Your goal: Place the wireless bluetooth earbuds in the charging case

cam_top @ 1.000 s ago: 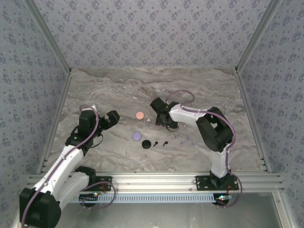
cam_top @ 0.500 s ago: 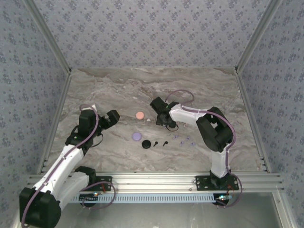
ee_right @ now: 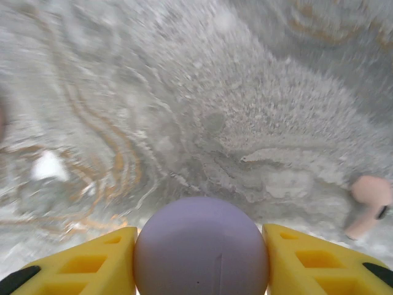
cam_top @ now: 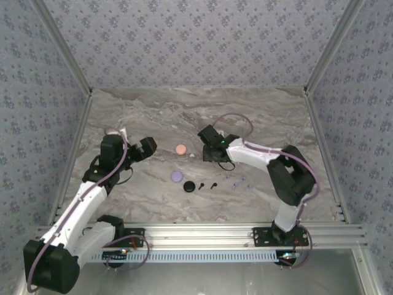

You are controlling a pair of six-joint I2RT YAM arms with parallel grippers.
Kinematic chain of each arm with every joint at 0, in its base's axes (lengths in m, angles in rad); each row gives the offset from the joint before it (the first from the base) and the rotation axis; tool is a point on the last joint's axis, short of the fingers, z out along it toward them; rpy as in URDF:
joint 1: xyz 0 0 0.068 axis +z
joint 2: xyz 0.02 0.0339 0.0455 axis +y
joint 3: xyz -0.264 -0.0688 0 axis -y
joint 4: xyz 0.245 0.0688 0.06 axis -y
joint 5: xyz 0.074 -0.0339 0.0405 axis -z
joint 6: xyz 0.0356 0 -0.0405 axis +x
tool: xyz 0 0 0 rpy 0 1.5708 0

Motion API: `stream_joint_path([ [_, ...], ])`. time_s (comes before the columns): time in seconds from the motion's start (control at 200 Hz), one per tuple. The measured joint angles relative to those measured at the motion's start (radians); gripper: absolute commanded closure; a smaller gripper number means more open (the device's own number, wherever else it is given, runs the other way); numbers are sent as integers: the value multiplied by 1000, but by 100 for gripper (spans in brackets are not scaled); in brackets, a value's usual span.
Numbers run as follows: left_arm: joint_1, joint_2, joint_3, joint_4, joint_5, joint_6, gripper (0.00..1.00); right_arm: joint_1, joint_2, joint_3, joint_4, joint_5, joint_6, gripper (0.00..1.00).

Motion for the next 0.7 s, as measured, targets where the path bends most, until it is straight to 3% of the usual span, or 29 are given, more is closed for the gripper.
stream_joint_path([
  [0.33, -1, 178, 249, -49, 328, 118, 6, 21, -421, -183, 259, -24, -565, 50],
  [0.515, -16, 226, 334, -54, 483, 152, 9, 66, -521, -193, 328, -53, -884, 50],
  [0.7, -80, 227, 370, -54, 566, 175, 10, 96, -565, -256, 385, -97, -1186, 50],
])
